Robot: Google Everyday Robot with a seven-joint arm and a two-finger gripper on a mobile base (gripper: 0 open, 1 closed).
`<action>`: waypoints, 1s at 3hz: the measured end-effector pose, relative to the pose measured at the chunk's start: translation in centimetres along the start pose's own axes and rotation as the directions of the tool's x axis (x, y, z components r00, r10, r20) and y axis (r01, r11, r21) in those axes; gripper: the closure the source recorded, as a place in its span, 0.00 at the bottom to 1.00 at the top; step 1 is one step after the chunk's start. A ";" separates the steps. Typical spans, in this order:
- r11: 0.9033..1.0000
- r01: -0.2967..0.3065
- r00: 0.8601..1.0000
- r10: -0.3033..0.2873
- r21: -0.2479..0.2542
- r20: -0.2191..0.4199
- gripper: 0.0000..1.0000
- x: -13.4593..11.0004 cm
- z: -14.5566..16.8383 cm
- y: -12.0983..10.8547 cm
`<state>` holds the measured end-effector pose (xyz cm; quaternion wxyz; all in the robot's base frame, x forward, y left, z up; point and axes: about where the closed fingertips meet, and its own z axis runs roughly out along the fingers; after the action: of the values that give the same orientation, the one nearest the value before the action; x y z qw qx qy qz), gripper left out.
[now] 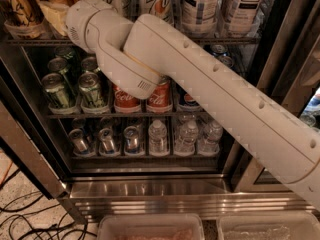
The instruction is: Pick orange can from top shelf of fridge
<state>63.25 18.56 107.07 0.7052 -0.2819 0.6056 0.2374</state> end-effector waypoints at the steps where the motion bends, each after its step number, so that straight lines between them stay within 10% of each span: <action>1: 1.000 0.000 1.000 0.000 0.000 0.000 0.81 0.0 0.0 0.0; 3: 1.000 0.000 1.000 0.000 0.000 0.000 1.00 0.0 0.0 0.0</action>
Offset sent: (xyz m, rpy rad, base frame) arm 0.0000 0.0000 0.0000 0.0000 0.0000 0.0000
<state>63.24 18.57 107.07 0.7053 -0.2819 0.6056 0.2374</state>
